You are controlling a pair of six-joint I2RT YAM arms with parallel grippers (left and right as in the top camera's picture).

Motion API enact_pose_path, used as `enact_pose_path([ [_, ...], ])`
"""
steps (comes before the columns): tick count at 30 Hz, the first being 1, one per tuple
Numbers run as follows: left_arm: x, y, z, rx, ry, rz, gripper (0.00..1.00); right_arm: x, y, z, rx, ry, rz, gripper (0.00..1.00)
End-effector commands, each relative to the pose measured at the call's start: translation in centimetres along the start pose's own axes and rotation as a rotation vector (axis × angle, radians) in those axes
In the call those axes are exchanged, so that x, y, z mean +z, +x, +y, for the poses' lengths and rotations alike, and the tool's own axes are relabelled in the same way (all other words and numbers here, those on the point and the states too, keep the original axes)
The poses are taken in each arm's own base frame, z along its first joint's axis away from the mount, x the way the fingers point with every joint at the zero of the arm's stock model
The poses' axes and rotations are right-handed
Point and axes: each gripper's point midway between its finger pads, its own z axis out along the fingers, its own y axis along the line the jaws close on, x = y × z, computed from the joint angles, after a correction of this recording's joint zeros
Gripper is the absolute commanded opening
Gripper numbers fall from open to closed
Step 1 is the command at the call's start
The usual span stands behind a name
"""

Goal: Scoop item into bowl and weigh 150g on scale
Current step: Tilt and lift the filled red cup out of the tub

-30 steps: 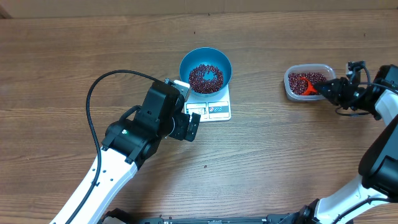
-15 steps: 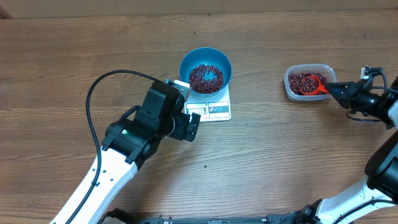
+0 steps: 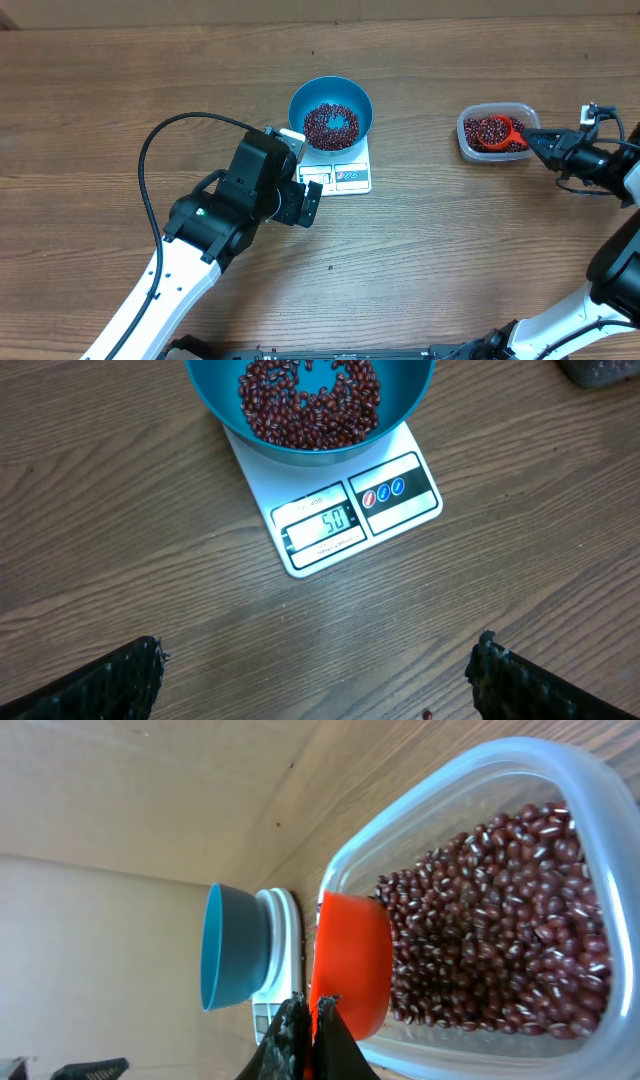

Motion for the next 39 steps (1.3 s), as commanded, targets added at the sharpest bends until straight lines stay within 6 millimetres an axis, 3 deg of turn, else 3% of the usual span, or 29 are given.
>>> enact_pose_path([
  [1, -0.5, -0.9, -0.3, 0.017, 0.013, -0.025, 1.0, 0.0, 0.1, 1.1, 0.005, -0.077, -0.005, 0.04],
  [28, -0.5, -0.9, -0.3, 0.017, 0.013, -0.025, 0.99, -0.7, 1.3, 5.1, 0.157, -0.305, 0.02, 0.04],
  [32, -0.5, -1.0, -0.3, 0.017, 0.014, -0.025, 0.99, 0.0, 1.6, 5.6, 0.151, -0.312, 0.042, 0.04],
  [39, -0.5, -0.9, -0.3, 0.017, 0.013, -0.025, 1.0, 3.0, 3.4, 7.4, 0.122, -0.336, 0.135, 0.04],
])
